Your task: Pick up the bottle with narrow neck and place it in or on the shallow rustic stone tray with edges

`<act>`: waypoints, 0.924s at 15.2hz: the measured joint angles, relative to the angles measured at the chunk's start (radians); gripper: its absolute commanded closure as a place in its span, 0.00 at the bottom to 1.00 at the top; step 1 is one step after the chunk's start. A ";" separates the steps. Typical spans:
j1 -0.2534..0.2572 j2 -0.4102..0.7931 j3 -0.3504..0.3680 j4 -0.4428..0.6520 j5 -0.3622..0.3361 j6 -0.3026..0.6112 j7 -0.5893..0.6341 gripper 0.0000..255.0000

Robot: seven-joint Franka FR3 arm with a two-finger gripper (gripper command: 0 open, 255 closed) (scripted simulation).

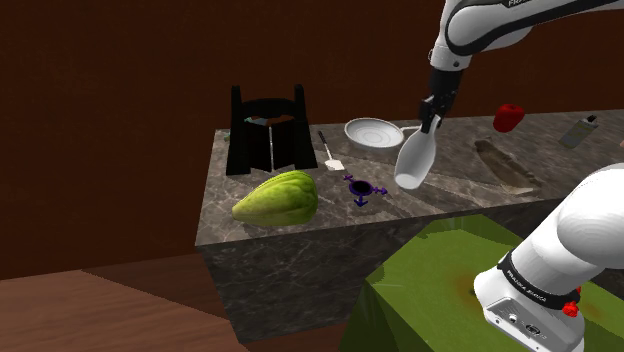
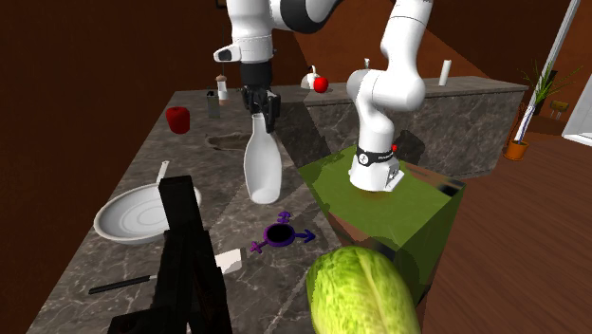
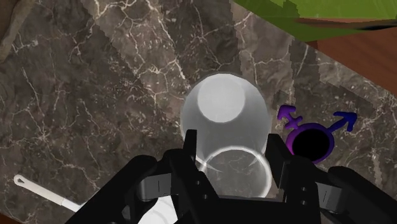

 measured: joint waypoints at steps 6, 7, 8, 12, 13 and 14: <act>0.000 -0.023 0.005 0.061 0.002 -0.084 -0.004 1.00; 0.001 -0.026 0.007 0.070 0.003 -0.096 -0.004 1.00; 0.002 -0.029 0.008 0.079 0.004 -0.109 -0.003 1.00; 0.001 -0.040 0.010 0.125 0.005 -0.165 -0.009 1.00; 0.002 -0.045 0.013 0.137 0.006 -0.182 -0.007 1.00; 0.003 -0.046 0.015 0.150 0.007 -0.195 -0.006 1.00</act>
